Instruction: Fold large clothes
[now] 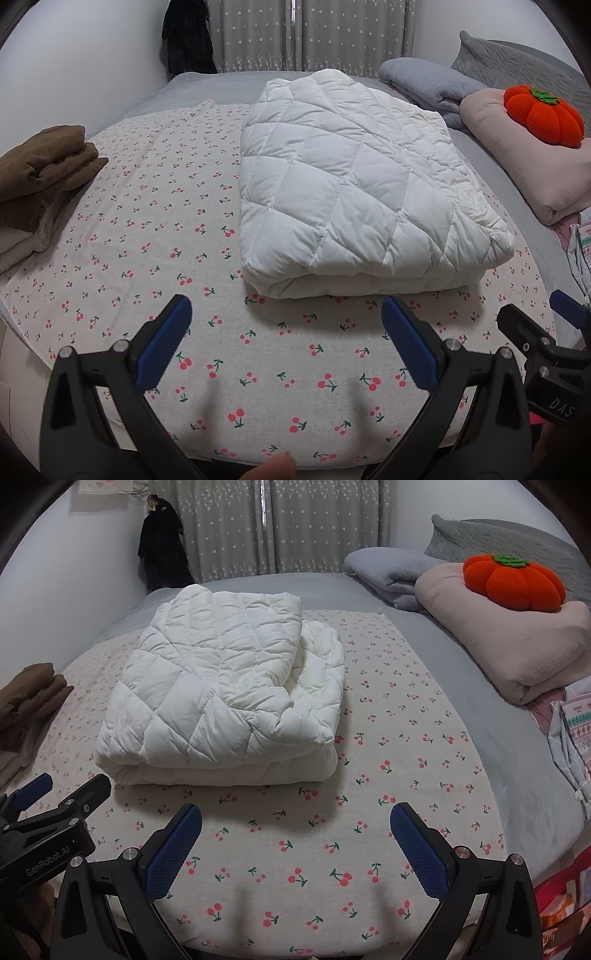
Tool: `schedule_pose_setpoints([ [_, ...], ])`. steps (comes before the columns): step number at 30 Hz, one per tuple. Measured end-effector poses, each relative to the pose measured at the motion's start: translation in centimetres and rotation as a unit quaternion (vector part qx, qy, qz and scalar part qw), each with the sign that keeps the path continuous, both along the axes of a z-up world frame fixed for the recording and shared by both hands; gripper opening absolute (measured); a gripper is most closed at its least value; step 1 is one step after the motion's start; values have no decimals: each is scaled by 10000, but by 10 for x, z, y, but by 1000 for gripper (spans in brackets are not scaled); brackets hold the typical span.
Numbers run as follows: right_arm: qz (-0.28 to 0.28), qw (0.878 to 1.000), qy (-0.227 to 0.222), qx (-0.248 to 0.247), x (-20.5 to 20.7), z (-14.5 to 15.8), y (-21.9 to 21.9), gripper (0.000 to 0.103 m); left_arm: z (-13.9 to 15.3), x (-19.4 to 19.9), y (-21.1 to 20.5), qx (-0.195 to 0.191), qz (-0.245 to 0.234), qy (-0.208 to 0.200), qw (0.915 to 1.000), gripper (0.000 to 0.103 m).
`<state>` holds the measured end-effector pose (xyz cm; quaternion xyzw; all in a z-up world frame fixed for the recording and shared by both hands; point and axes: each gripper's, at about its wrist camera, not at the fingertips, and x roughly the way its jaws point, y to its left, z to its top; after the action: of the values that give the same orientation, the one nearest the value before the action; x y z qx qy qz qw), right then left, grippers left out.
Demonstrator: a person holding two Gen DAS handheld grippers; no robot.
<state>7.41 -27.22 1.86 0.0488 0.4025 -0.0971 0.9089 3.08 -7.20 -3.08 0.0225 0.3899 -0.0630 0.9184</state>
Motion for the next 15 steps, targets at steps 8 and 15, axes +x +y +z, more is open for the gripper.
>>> schedule_pose_setpoints([
  [8,-71,10000,-7,-29,-1,1,-4,103,-1,1,-6,2,-56,26,10000,102],
  [15,-77,10000,-10,-31,-1,1,-4,103,-2,0,-5,-9,-43,49,10000,102],
])
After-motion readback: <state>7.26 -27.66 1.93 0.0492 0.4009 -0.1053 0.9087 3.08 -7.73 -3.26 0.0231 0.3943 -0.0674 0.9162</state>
